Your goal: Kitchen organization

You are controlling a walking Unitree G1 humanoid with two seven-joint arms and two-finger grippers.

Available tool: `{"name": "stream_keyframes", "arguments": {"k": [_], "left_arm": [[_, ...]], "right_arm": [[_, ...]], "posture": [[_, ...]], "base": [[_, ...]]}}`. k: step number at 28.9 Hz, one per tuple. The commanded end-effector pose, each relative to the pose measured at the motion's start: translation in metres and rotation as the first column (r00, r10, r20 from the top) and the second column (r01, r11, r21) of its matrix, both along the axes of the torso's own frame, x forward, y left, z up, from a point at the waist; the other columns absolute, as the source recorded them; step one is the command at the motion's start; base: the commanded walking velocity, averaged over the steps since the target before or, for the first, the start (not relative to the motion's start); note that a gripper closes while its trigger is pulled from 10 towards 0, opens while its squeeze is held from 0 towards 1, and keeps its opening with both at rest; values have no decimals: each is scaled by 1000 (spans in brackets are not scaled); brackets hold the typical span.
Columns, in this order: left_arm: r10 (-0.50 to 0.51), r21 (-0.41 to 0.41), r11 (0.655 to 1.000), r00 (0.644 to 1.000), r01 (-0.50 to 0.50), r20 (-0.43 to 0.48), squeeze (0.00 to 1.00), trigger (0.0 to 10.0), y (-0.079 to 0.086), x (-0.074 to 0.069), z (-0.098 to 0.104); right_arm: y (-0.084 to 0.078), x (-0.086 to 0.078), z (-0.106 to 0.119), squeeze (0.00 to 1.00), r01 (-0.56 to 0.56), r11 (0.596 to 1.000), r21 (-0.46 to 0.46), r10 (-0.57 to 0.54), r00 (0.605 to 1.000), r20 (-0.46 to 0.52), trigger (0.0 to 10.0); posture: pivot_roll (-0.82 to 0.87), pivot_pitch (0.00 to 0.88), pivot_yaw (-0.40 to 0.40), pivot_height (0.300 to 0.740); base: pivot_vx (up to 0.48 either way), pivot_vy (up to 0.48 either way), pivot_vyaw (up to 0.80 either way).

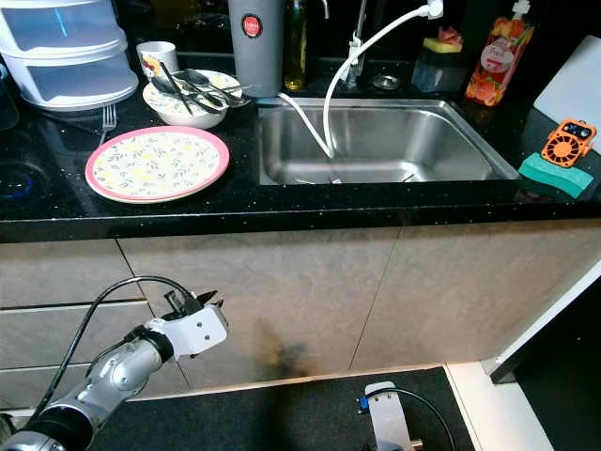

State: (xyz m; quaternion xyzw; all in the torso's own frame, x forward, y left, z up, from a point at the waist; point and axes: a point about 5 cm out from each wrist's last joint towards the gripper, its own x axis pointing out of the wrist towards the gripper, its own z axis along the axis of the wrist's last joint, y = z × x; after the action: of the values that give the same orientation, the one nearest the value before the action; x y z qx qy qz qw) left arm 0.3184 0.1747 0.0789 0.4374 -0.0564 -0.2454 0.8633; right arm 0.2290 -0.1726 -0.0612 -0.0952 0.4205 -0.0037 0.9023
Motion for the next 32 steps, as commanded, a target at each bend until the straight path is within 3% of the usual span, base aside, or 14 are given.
{"name": "stream_keyframes", "arguments": {"k": [1, 21, 28, 29, 31, 32], "left_arm": [[-5, 27, 1000, 1000, 6, -29, 0, 10000, 1, -3, -6], [9, 26, 1000, 999, -8, -40, 0, 10000, 7, -3, -7], [115, -64, 991, 993, -117, -42, 0, 10000, 12, 5, 0], [158, -94, 982, 986, -162, -45, 0, 10000, 13, 9, 2], [311, -284, 894, 936, -348, -165, 0, 10000, 8, 15, -3], [329, -371, 824, 895, -427, -300, 0, 10000, 3, 13, -15]], "right_arm": [[-3, -6, -4, 0, 10, 1000, -7, -10, 1000, -25, 10000], [3, -7, -5, 0, 33, 999, 18, -32, 999, -34, 10000], [3, -7, -5, 0, 29, 999, 15, -28, 999, -35, 10000], [3, -7, -5, 0, 29, 999, 15, -29, 999, -35, 10000], [3, -7, -5, 0, 32, 999, 16, -32, 999, -34, 10000], [3, -8, -5, 0, 32, 999, 16, -31, 999, -33, 10000]], "posture": [[13, 130, -50, 740], [21, 127, -33, 740], [25, 130, -35, 740], [25, 130, -35, 740], [9, 139, -40, 740], [0, 133, -42, 740]], "base": [[0, 0, 0], [0, 0, 0], [0, 0, 0], [0, 0, 0], [0, 0, 0], [0, 0, 0]]}}
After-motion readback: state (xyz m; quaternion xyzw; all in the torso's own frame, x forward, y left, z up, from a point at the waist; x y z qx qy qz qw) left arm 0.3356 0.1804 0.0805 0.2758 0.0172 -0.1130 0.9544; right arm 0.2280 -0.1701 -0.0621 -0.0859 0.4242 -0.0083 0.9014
